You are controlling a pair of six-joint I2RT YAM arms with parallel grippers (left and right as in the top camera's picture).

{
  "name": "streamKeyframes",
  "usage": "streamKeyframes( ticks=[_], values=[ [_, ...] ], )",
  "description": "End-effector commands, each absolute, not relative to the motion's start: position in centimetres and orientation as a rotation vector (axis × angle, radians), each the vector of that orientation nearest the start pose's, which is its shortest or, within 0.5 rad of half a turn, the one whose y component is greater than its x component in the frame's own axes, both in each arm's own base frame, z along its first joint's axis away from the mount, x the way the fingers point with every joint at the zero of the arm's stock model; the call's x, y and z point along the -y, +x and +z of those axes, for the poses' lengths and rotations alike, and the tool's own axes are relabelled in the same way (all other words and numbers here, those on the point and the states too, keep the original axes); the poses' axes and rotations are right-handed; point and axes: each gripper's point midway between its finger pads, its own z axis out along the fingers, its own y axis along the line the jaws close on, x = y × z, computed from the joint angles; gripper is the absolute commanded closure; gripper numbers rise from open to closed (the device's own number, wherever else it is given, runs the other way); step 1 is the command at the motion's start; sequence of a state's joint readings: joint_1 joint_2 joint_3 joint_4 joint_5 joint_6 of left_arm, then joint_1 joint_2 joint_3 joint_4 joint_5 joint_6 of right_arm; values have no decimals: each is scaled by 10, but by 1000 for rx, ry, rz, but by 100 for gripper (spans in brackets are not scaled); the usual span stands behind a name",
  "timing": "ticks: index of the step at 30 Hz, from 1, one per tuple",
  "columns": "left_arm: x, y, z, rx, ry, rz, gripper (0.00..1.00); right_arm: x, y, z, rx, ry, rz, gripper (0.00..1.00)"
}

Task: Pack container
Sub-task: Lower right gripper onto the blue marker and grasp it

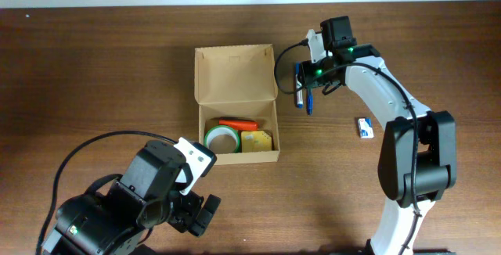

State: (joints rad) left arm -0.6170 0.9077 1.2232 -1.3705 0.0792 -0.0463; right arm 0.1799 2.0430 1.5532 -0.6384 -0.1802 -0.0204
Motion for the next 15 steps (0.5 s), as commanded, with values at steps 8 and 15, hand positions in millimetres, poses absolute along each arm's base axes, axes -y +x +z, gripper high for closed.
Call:
streamKeyframes(
  ticks=[8,15],
  values=[
    [125,149,247,-2529,770,-352,0,-117,478,61,-2686,-286,275,54],
    [125,149,247,-2529,770,-352,0,-123,481,55,-2683,-267,231,54]
  ],
)
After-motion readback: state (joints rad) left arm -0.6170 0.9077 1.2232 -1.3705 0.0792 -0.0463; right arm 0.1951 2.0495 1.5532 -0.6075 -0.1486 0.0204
